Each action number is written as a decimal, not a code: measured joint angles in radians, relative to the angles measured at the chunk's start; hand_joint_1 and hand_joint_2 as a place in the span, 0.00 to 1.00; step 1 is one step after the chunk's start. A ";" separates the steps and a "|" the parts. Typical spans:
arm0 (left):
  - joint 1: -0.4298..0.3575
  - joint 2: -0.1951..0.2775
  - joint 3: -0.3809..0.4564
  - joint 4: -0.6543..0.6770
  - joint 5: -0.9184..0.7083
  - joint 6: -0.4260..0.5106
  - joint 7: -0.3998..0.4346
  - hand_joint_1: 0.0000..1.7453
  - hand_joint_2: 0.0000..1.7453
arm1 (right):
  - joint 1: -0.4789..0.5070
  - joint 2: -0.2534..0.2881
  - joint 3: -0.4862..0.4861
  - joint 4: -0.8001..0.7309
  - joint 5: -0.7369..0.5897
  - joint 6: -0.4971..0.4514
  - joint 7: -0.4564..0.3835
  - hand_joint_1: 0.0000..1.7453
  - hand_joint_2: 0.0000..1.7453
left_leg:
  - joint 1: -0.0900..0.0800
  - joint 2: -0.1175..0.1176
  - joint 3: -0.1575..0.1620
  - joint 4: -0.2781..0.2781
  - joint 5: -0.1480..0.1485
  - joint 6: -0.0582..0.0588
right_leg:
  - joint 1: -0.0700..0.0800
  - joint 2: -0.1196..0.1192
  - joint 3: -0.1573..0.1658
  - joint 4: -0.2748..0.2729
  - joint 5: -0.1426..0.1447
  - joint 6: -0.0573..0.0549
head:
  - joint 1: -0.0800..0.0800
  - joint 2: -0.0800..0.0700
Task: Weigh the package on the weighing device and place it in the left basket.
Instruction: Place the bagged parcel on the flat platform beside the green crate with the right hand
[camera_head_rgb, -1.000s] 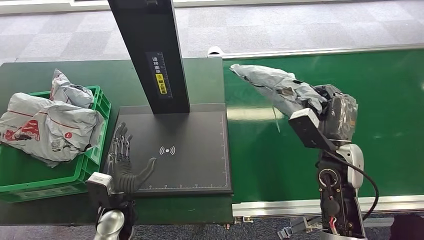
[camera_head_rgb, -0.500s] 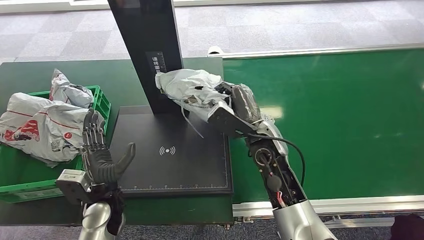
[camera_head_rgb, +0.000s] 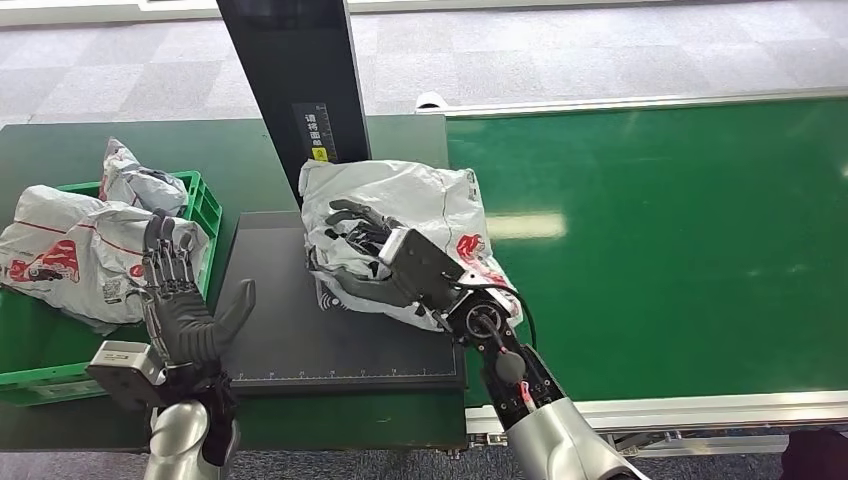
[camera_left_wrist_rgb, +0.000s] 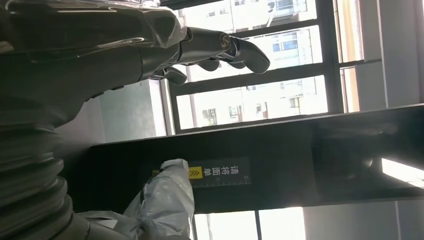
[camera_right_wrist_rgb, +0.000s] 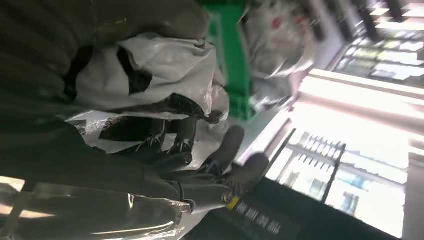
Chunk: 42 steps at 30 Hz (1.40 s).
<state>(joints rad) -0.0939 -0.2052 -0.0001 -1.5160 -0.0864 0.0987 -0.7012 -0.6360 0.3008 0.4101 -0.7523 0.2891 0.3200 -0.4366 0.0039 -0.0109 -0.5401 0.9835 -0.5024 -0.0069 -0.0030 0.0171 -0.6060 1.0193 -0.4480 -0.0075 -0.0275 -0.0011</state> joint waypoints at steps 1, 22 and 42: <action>-0.002 0.000 0.001 0.002 -0.004 -0.001 0.000 0.00 1.00 | 0.000 0.000 -0.012 0.006 -0.052 0.055 -0.019 0.00 1.00 | 0.000 0.000 0.000 0.000 0.000 0.000 | 0.000 0.000 0.000 0.000 0.000 0.000 | 0.000 0.000; -0.137 0.050 -0.183 0.138 -0.707 -0.013 0.268 0.00 1.00 | 0.193 -0.160 -0.124 -0.419 -0.397 0.038 -0.070 0.00 1.00 | -0.001 -0.001 0.000 0.001 0.000 0.000 | -0.001 -0.002 -0.001 -0.001 0.000 0.000 | 0.000 0.000; -0.545 0.071 -0.465 0.940 -1.031 -0.040 0.387 0.98 1.00 | 0.380 -0.196 -0.220 -0.485 -0.397 0.055 -0.078 0.00 1.00 | -0.001 -0.002 0.005 0.000 -0.001 0.001 | -0.001 -0.003 0.007 -0.001 0.000 0.001 | 0.000 0.000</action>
<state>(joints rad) -0.6391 -0.1346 -0.4648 -0.5763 -1.1170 0.0588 -0.3139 -0.2560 0.1043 0.1901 -1.2374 -0.1076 0.3745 -0.5144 0.0031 -0.0128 -0.5354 0.9837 -0.5030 -0.0060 -0.0040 0.0144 -0.5985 1.0186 -0.4482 -0.0068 -0.0274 -0.0011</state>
